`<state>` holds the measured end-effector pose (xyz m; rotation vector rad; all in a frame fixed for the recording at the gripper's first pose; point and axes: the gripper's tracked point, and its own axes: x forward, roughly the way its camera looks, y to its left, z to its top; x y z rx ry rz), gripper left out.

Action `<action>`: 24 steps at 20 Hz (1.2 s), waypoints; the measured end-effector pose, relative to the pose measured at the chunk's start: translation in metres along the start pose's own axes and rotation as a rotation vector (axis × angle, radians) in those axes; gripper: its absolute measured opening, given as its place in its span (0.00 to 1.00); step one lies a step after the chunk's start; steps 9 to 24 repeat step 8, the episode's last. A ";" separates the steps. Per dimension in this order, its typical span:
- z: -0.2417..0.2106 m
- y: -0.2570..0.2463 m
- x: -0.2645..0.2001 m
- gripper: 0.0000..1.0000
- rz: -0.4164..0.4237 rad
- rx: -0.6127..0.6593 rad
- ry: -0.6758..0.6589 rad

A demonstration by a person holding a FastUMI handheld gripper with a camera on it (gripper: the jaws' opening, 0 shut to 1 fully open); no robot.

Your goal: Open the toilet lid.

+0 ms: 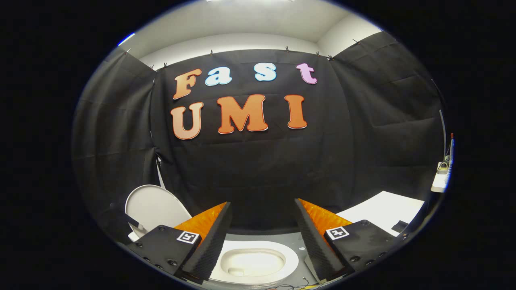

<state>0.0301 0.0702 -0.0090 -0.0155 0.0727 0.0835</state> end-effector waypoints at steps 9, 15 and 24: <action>0.006 -0.010 -0.003 0.98 -0.011 0.006 -0.013; 0.006 -0.010 -0.003 0.98 -0.011 0.006 -0.013; 0.006 -0.010 -0.003 0.98 -0.011 0.006 -0.013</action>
